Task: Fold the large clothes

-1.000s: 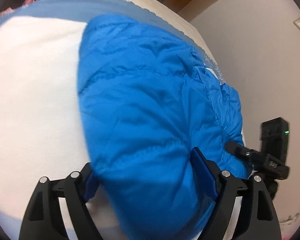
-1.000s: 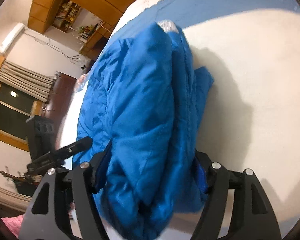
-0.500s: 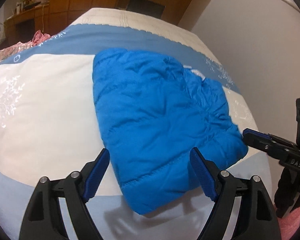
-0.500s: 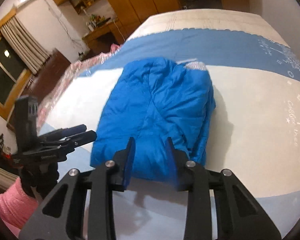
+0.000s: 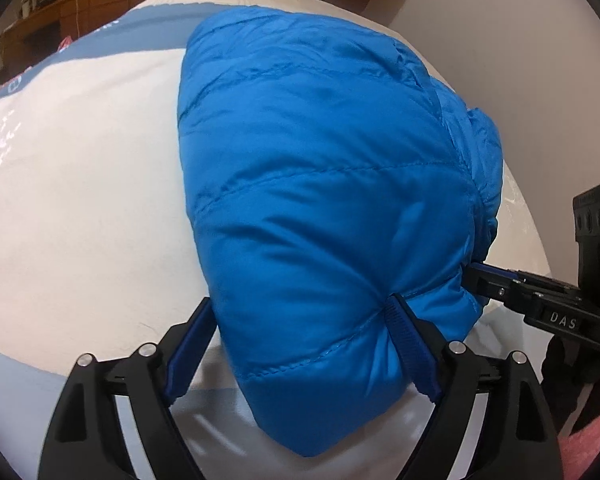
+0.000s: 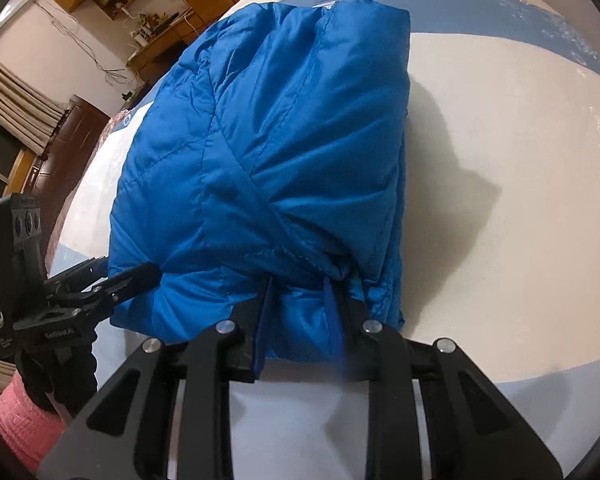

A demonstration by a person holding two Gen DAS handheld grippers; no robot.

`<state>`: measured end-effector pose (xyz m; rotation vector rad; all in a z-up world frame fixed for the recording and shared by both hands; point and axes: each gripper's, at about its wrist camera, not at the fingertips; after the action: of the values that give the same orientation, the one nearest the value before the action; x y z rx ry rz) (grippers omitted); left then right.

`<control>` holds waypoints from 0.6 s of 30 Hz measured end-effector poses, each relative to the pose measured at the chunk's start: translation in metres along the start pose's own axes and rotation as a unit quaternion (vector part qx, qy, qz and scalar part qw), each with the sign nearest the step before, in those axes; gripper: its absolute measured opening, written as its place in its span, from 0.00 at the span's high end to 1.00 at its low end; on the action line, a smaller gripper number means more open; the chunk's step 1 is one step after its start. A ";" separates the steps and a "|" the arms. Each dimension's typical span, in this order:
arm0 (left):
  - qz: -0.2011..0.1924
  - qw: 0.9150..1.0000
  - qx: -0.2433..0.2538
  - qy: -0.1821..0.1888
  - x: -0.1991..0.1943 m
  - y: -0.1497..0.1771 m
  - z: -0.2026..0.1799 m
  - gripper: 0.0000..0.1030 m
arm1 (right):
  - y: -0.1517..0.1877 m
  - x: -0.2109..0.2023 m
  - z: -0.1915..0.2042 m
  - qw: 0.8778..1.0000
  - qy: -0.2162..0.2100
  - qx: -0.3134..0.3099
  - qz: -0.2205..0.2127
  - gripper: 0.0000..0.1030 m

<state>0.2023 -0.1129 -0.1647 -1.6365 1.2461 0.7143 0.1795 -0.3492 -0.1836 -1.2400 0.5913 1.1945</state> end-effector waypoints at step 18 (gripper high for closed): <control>-0.060 0.994 0.027 -0.089 -0.111 0.029 -0.030 0.12 | 0.027 -0.097 0.074 0.995 0.086 -0.026 -0.041 0.12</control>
<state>0.1368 -0.0965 -0.0667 -1.5524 1.0226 0.7289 0.1049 -0.3184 -0.0884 -1.4081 0.6313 1.0472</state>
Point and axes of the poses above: each gripper's, at about its wrist camera, not at the fingertips, and x roughly the way its jaws point, z to its left, y to its underside, and after that the axes turned 10 degrees about -x, right-handed
